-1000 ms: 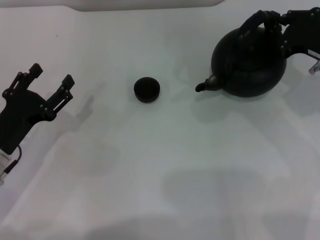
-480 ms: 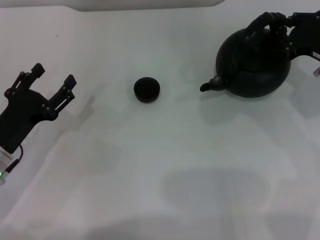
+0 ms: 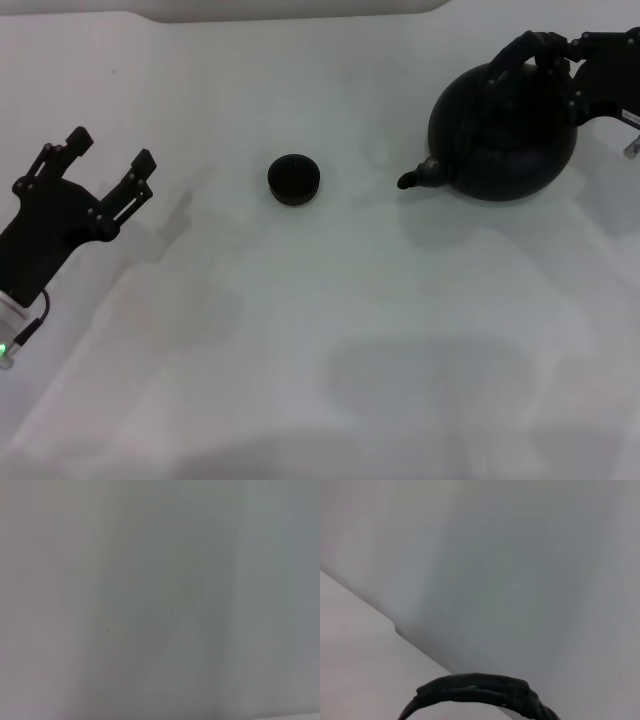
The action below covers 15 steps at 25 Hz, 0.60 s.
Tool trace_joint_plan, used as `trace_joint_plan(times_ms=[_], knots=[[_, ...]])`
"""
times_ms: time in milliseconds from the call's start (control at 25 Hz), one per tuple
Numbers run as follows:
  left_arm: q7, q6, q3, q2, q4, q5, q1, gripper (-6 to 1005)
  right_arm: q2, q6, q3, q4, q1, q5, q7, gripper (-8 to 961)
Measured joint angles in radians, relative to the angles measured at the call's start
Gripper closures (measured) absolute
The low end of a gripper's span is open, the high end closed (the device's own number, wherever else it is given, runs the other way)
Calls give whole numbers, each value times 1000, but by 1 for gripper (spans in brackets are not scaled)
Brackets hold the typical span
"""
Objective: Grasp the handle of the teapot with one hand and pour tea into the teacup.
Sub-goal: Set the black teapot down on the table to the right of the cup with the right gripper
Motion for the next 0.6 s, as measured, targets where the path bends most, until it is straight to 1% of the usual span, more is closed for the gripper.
trace_joint_plan(times_ms=[600], knots=[[4,-1,0,0,-12,1,-6,152,-2,12,26,-18,6,0,-12,791]])
